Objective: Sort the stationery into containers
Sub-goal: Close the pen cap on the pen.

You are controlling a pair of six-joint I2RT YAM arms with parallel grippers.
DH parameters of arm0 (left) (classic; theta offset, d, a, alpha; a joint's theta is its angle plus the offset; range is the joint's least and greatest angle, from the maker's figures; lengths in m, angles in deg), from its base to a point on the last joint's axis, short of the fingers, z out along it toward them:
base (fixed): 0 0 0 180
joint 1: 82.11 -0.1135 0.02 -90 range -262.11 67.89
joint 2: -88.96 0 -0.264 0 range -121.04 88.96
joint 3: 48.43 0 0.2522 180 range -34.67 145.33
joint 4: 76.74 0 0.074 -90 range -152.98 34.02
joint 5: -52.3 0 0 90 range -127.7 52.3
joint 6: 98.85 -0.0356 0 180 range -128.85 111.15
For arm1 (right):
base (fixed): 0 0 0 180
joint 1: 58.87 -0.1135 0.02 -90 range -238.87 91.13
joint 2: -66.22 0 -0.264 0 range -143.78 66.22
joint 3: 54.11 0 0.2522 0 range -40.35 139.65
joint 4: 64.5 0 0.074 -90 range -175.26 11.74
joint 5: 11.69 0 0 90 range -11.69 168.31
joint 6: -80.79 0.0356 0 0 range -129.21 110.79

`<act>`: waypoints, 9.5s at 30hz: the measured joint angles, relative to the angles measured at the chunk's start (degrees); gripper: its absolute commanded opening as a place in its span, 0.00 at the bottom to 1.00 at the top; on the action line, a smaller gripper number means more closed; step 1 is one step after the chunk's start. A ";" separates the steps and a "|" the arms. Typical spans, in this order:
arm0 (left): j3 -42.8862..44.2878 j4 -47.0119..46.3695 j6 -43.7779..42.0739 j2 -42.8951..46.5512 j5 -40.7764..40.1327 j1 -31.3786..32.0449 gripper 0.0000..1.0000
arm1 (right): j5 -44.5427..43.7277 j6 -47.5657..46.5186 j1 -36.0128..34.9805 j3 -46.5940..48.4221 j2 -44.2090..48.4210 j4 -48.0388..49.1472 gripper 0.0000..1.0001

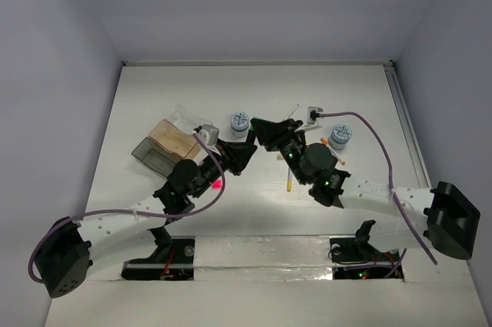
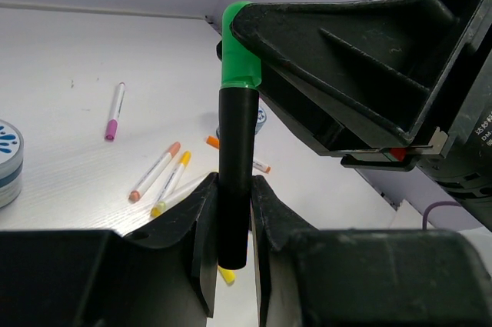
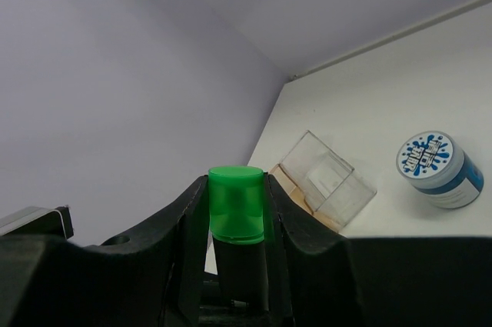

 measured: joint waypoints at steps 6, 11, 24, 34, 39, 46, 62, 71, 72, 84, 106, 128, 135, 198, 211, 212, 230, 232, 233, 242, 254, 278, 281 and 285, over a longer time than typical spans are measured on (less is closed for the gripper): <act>0.46 1.97 -0.46 1.01 0.31 0.13 0.00 | -0.96 0.00 -0.85 0.02 0.28 -0.68 0.00; 0.90 4.13 -1.40 1.31 0.13 0.26 0.00 | -3.56 -0.81 -2.12 1.79 0.26 -4.81 0.00; 1.66 5.35 -3.63 1.33 -3.39 0.26 0.00 | -11.80 -3.34 -4.74 10.08 -3.72 -15.04 0.00; 1.68 5.66 -6.10 1.20 -5.01 0.28 0.00 | -15.17 -3.89 -5.88 11.82 -5.84 -15.67 0.00; 2.32 7.39 -7.82 1.38 -4.87 0.28 0.00 | -15.19 -4.31 -5.97 11.32 -5.60 -15.58 0.00; 2.62 11.98 -8.59 3.08 -1.03 0.74 0.00 | -11.23 -5.53 -5.99 3.72 -1.05 -10.29 0.00; 4.96 16.00 -7.67 5.01 0.83 0.74 0.00 | -5.99 -5.68 -6.03 0.07 -0.98 1.09 0.00; 7.21 21.33 -9.99 6.19 0.74 0.90 0.00 | -6.88 -4.90 -7.08 -0.44 -0.02 0.79 0.00; 7.21 21.70 -10.27 6.38 0.68 1.01 0.00 | -6.73 -4.70 -7.17 -0.52 0.04 0.63 0.00; 8.61 32.70 -12.74 6.05 -0.02 1.03 0.00 | -11.58 0.76 -10.78 -3.28 -4.72 1.77 0.00; 10.54 38.07 -15.08 2.60 2.38 1.75 0.00 | -15.41 12.00 -13.18 -10.27 -2.58 -0.02 0.03; 7.82 1.62 -9.11 8.28 -6.12 -0.92 0.00 | -8.22 4.04 -21.79 -8.57 22.77 -40.09 0.70; 4.90 1.95 -7.74 10.73 -2.69 -0.87 0.00 | -12.22 -15.08 -21.51 5.40 24.13 -41.97 0.87; 3.17 9.16 -9.97 10.82 0.31 1.49 0.00 | 9.29 -19.89 -2.86 33.51 -4.98 -45.27 0.00; 6.34 8.68 -15.17 4.17 -3.37 1.77 0.00 | -4.68 -17.31 -3.54 34.95 -7.32 -47.41 0.00; 6.34 8.44 -15.52 3.93 -3.52 1.77 0.00 | -4.87 -17.11 -3.61 34.95 -7.37 -47.43 0.00; 9.79 20.02 -23.12 3.91 -3.89 2.10 0.00 | -0.04 -11.04 -2.62 22.45 -4.24 -34.21 0.00; 10.10 22.12 -23.41 3.91 -3.91 2.10 0.00 | 0.52 -10.47 -2.60 20.57 -4.22 -32.02 0.00; 10.12 22.93 -23.50 3.91 -3.93 2.10 0.00 | 0.68 -10.19 -2.60 19.63 -4.22 -30.88 0.00; 10.69 31.61 -24.76 3.91 -5.55 1.95 0.00 | 0.94 -5.79 -3.08 12.83 -7.34 -21.51 0.00; 10.69 43.45 -24.92 3.76 -4.72 1.42 0.00 | -2.34 0.37 -5.90 8.66 -11.34 -18.88 0.00; 11.50 51.41 -22.88 5.05 -2.19 1.57 0.00 | 2.25 6.16 -6.86 3.85 -14.25 -12.85 0.00; 11.47 51.45 -21.40 5.09 -2.05 1.55 0.00 | 2.03 6.27 -6.86 4.04 -13.64 -13.31 0.00; 10.45 46.51 -19.39 5.09 -1.42 1.57 0.00 | 0.00 5.77 -6.82 4.98 -11.61 -16.61 0.08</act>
